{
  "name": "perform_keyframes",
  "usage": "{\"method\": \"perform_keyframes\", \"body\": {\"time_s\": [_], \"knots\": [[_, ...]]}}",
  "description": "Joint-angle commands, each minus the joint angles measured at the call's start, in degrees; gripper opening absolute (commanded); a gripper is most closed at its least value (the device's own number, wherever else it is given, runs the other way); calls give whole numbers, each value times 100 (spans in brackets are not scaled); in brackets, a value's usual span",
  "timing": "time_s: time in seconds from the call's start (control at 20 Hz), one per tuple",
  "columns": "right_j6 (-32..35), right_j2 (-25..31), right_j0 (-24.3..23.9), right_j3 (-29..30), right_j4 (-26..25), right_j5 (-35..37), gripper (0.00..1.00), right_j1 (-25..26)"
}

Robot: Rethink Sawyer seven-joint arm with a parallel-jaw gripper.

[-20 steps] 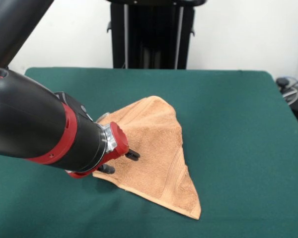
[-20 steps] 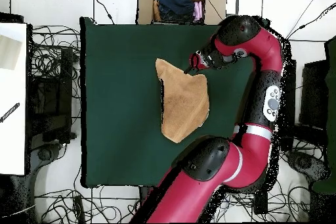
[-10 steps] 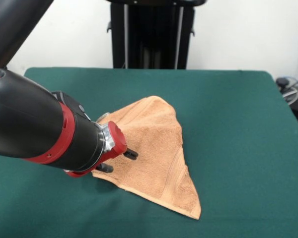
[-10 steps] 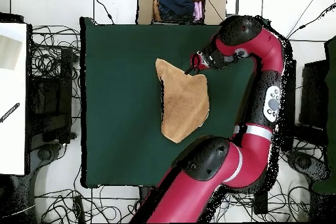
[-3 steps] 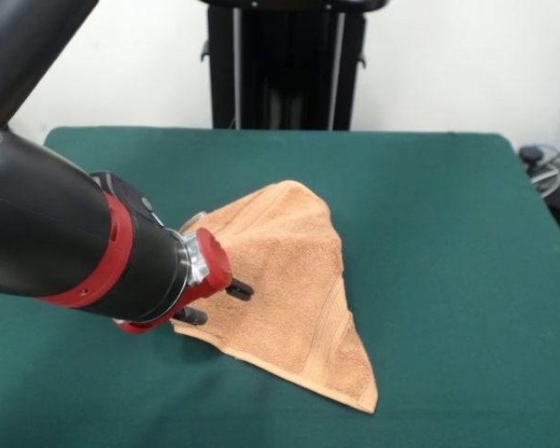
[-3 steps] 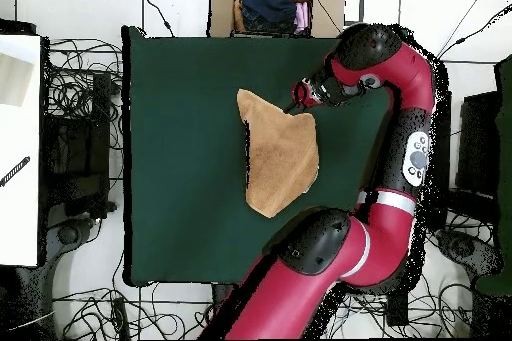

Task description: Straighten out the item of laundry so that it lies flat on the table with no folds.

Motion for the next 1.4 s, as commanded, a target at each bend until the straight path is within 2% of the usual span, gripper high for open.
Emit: {"method": "perform_keyframes", "body": {"time_s": [0.05, 0.8, 1.4], "knots": [[-1574, 487, -66, 151, -403, 319, 100, 222], [-1588, 483, -74, 116, -386, 205, 100, 270], [-1689, 592, -101, 25, -432, -83, 100, 521]]}}
